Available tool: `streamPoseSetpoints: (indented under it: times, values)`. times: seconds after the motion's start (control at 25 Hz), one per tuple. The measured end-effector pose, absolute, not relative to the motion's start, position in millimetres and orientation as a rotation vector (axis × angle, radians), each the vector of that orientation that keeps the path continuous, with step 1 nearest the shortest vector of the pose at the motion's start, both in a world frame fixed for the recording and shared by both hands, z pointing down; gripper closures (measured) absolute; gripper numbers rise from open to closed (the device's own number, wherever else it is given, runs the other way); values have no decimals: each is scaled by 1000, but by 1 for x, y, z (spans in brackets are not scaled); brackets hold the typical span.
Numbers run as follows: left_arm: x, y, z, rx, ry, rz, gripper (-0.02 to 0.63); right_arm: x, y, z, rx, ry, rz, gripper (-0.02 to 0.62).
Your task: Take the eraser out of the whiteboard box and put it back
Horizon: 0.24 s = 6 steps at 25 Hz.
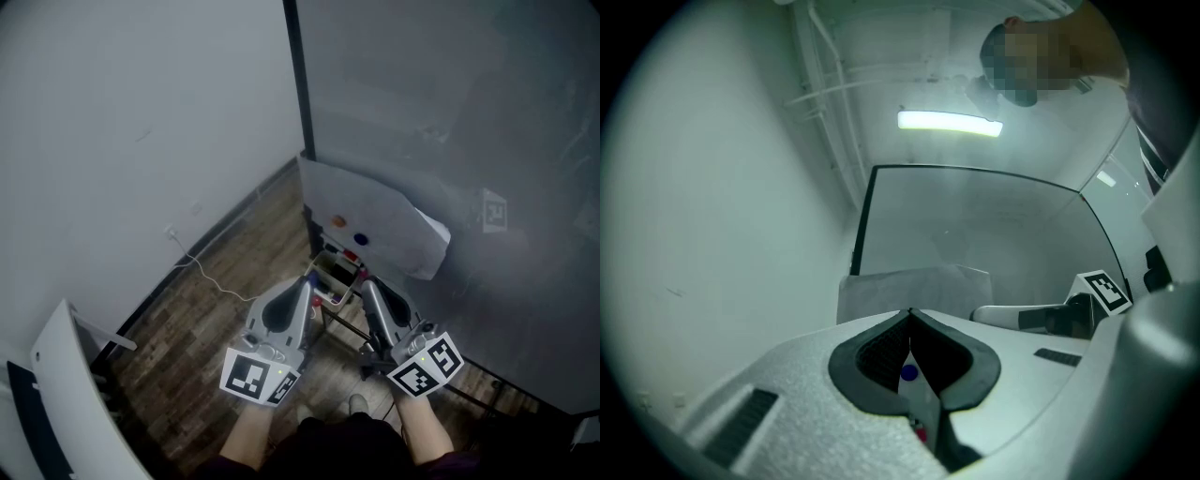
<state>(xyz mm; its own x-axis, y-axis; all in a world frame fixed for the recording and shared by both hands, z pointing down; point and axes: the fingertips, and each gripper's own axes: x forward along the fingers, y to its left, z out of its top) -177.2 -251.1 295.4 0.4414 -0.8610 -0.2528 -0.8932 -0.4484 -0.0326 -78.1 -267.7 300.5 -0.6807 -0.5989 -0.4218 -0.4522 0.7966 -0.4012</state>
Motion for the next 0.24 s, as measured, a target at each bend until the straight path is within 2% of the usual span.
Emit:
streamPoseSetpoints:
  times: [0.24]
  values:
    - [-178,-255,296,-2537,1551,300,601,-79,-272,301,-783,2435,-360,592]
